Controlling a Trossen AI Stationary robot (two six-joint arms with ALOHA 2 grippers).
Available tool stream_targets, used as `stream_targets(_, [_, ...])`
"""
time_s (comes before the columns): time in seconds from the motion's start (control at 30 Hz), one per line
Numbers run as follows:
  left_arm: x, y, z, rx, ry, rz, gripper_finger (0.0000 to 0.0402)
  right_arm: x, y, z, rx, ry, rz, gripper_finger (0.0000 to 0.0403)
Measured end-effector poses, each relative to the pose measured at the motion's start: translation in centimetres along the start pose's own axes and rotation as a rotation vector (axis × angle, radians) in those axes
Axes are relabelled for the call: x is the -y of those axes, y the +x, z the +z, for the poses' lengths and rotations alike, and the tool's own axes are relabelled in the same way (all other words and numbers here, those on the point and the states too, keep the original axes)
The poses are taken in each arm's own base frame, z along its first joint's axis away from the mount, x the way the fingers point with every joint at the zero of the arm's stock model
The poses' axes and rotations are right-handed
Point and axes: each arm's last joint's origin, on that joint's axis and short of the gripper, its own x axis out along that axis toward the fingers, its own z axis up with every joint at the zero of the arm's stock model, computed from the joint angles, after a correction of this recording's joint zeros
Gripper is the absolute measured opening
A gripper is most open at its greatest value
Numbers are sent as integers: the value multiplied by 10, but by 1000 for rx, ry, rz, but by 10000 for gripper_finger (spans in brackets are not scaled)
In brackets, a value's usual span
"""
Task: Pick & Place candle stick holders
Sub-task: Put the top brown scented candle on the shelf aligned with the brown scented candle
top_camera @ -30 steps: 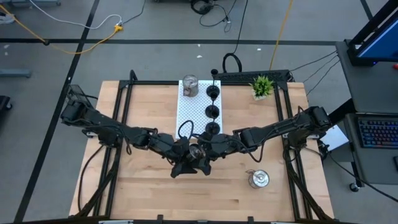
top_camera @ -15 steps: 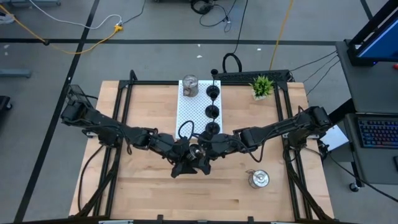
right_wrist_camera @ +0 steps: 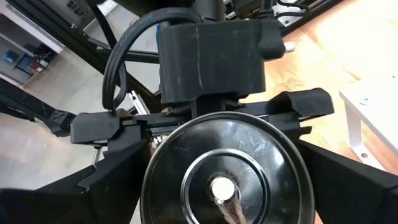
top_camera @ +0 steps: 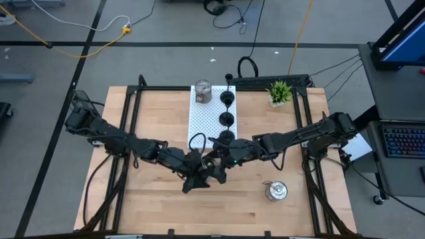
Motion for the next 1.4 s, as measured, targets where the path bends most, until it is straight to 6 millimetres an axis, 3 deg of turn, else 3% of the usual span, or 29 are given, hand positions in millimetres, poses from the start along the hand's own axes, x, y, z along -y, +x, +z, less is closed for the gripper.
stream_targets(0.23, [12,-3,-8,28,12,54,347,-3,-6,4,17,-19,18,377])
stream_targets(0.67, [26,-40,0,206,79,297,347,-21,-55,30,132,-105,99,368])
stream_targets(0.83, [22,-58,9,322,135,490,347,-18,-61,19,40,-130,20,293])
stream_targets(1.07, [4,-65,25,384,180,641,347,-21,-74,-4,-93,-194,-99,132])
stream_targets(1.23, [-17,-64,36,402,186,750,347,-24,-96,-17,-137,-230,-219,20])
stream_targets(1.4, [-35,-66,50,462,168,832,347,-21,-120,-27,-164,-216,-366,15])
